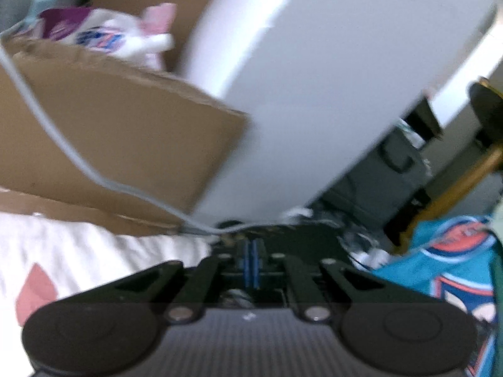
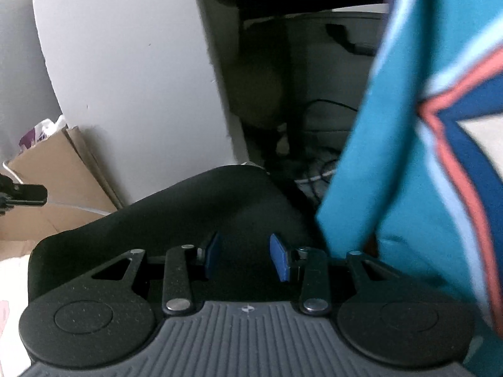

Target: Fold clothes

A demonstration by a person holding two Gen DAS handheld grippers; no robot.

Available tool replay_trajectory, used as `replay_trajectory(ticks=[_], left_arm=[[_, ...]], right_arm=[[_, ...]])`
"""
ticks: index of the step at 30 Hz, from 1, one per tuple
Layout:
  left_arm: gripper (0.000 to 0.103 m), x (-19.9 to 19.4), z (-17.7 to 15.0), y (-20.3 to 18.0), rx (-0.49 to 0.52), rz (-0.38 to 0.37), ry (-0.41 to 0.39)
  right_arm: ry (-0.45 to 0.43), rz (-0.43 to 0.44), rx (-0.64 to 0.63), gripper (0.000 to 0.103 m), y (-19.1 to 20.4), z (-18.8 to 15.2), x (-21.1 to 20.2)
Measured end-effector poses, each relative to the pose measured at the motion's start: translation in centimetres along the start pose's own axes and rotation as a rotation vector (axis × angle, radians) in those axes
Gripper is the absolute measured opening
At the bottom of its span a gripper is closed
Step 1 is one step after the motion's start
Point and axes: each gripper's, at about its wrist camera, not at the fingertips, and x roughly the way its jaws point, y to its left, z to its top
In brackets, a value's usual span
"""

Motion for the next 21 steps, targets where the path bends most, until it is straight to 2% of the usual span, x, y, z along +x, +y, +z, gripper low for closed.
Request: replay_trajectory(ticks=[5,7,12,13,16,18,21], left_arm=[[0.005,0.5,-2.1,-3.0,0.093,-0.064,0.056],[0.005,0.8,-3.2,-3.7,0.143,-0.078,0.084],[0.005,1.9,-5.2,-3.3,0.219,-0.018,0.122],[0.002,2.1,-5.5,-3.1,0.227,-0.006,0.125],[0.002,2.8,-6.1,-2.3,0.235,0.034,0.123],[0.003,3.0,-6.2,-1.8,0.226,0.06,0.109],[0.003,2.9,-5.7,-0.1,0.111,0.068,0.078]], right_arm=[[0.094,-0.059,0.022,0.043,-0.5,-0.2,2.7],[0.104,-0.076,0.001,0.043,-0.5,-0.6,2.7],[0.078,-0.083,0.048,0.043,-1.5,-1.7,0.5],[0.07,-0.083,0.06,0.043,-1.7,-2.1,-0.1],[0.051,-0.081,0.035,0.043,-1.7,-3.5,-1.7],[0.043,-0.084,-0.028,0.043,-1.4,-4.8,-2.7],[0.037,-0.091,-0.111,0.045,-1.5,-6.8,-3.9]])
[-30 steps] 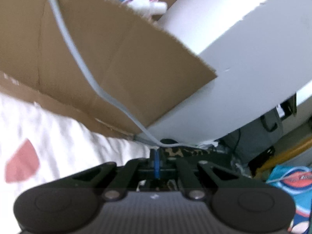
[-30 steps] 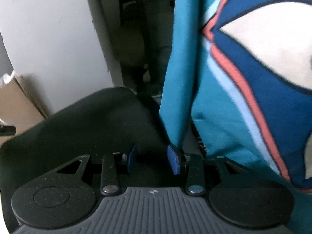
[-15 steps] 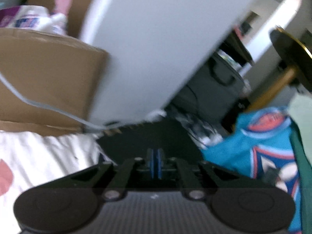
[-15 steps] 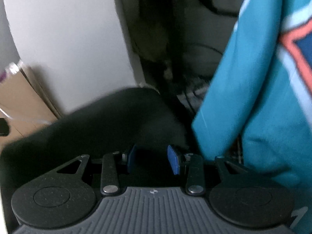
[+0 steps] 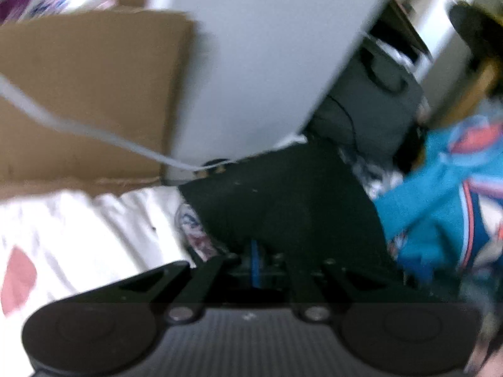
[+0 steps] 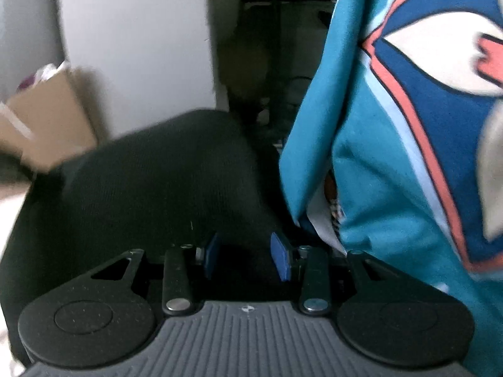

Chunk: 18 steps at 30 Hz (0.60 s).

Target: Fold clothes

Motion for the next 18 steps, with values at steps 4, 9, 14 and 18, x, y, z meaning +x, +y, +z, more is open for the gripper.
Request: replay_trajectory(ticks=[4,9,14,18], left_arm=[[0.002,-0.4,0.7,0.5,-0.006,0.057,-0.018],[0.003,-1.5,2.2,-1.6,0.097,0.062,-0.045],[0.005,-0.7,3.1,-3.3,0.138,0.049,-0.058],[0.007,2.3,2.5,-2.2,0.143,0.102,0.015]], right_arm=[[-0.003,-0.016,0.009,0.048,-1.0,-1.5,-1.5],[-0.038,-0.051,0.013,0.048,-1.1,-1.5,-3.3],[-0.075,0.002,0.01,0.048,0.0,-1.4,-3.8],[-0.019,0.017,-0.006,0.047,0.8,-2.4,-2.3]])
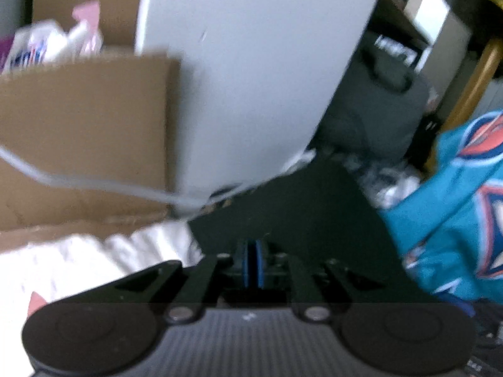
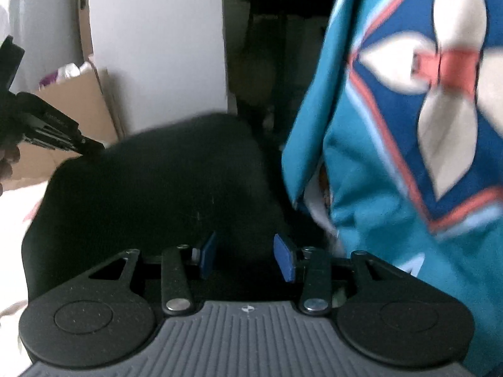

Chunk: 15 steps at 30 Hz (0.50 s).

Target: Fold clothes

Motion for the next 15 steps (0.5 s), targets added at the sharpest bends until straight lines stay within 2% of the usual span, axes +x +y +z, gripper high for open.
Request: replay_trajectory(ticks=[4,6,8,11,15], left_arm=[[0.008,1.4,-1.0,0.6,0.061,0.102,0.049],[0.008,1.2,-0.7,1.5,0.032,0.132,0.062],[0.008,-0.2,-0.3,2.8,-0.042,0.126,0.03],[0.008,-2.5,0.0,2.6,-0.003,0.115,-0.01],[0.008,-4.6,0.1,1.1,0.042,0.055,-0.04]], right_arm=[[0.037,-0.01,0.022,0.047,-0.7,-1.9,0.0],[0.046,-0.024,0.013,0.047,-0.8,-2.5,-0.5],[0.052,-0.048,0.004,0.047,-1.0,-2.9,-1.3],[0.05,-0.071,0.019,0.047,-1.6,-3.0,-2.6],[0.03,-0.066,0.03,0.047,-2.0,-3.5,-4.4]])
